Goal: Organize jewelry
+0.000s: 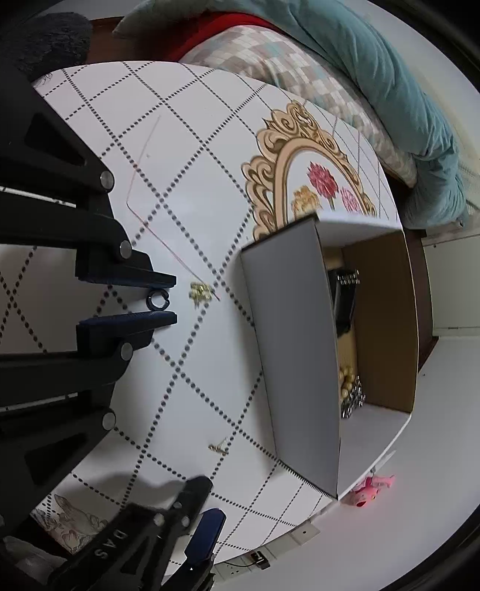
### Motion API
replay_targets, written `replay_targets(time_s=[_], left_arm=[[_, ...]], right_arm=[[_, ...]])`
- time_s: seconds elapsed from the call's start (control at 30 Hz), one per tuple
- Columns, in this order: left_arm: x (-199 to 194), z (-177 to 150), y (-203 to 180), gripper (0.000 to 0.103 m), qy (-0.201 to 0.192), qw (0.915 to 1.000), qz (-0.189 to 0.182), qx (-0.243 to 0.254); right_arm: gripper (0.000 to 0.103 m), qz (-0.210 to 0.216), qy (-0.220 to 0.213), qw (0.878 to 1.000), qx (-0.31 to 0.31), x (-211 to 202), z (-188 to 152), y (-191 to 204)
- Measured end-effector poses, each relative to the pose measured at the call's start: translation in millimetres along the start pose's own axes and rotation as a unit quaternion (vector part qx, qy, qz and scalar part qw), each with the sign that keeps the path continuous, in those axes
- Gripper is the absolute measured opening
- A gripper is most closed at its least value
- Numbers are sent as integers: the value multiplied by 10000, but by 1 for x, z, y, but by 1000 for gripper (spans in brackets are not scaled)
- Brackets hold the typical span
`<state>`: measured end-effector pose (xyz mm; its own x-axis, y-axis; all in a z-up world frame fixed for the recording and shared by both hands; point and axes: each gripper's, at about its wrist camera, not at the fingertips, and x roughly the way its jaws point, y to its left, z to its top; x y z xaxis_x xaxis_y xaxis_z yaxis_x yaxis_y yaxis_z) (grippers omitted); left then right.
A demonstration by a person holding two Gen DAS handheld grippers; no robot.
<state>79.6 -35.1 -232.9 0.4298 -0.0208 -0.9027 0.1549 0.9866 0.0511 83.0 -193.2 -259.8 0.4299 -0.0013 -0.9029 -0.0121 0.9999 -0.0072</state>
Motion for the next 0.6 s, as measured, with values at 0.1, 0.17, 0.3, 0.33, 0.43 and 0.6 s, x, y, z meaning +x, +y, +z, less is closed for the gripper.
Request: replay_targets(time_s=[0.1, 0.17, 0.3, 0.33, 0.43, 0.6], left_arm=[[0, -1, 3, 10, -14, 10000, 4, -39], [0, -2, 3, 10, -22, 10000, 16, -36], [-1, -3, 2, 10, -29, 10000, 20, -58], [-2, -3, 3, 10, -18, 10000, 4, -80], [-4, -2, 7, 10, -4, 9999, -70, -132], [-25, 4, 11, 10, -99, 9991, -316, -276]], right_arm=[[19, -35, -83, 10000, -35, 0, 1, 2], [13, -65, -112, 9999, -74, 0, 1, 5], [13, -56, -138, 9999, -34, 0, 1, 4], [12, -22, -139, 9999, 3, -1, 0, 3], [12, 147, -145, 9997, 164, -3, -1, -4], [12, 551, -258, 9967, 544, -25, 2, -19]])
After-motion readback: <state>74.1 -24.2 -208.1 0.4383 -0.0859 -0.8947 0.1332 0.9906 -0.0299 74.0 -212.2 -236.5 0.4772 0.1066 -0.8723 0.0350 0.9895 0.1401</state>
